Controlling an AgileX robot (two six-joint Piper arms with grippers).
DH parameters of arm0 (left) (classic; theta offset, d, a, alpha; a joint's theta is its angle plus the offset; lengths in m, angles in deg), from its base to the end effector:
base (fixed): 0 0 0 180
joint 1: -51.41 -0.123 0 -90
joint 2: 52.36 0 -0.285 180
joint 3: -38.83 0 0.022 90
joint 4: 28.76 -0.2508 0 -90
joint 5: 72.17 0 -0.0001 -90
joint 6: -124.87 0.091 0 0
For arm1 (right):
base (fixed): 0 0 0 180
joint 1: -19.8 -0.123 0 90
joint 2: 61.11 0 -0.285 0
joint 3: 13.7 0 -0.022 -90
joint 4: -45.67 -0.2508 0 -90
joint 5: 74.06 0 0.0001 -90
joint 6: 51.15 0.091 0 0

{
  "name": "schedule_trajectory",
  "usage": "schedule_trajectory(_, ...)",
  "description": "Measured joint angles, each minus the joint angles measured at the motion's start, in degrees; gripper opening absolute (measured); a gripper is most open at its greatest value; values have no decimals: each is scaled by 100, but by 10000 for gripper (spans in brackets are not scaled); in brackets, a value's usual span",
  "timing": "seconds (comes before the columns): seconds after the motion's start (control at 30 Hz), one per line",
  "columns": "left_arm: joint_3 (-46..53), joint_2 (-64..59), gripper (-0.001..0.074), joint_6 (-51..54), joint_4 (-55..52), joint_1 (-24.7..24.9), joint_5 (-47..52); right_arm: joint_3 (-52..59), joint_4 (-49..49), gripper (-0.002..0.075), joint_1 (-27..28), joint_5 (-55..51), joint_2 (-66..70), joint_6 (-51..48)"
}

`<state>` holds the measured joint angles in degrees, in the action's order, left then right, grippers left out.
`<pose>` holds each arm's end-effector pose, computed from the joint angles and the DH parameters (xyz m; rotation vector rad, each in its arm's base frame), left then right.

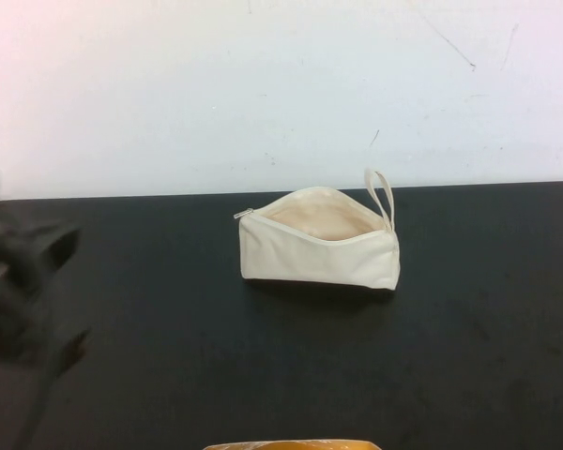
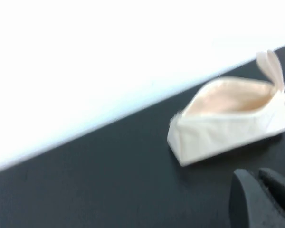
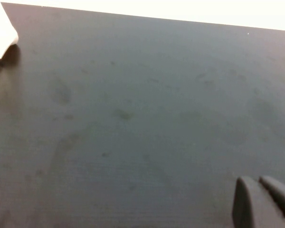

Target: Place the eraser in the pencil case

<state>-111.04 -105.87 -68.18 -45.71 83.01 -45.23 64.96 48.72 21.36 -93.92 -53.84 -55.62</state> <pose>0.1445 -0.0748 0.3715 0.4697 1.8568 -0.2205 0.0534 -0.0031 0.1740 -0.0805 1.8460 -0.1251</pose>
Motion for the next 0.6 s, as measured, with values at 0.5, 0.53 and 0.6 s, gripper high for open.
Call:
schedule_trajectory(0.5,2116,3387,-1,-1376,-1111,-395,703,0,0,-1,0,0,0,94)
schedule_trajectory(0.53,2268,3598,-1,-1381,-1033,-552,688,0,0,-1,0,0,0,94)
schedule_trajectory(0.6,2502,3944,-1,-1259,-818,-866,600,0,0,-1,0,0,0,94)
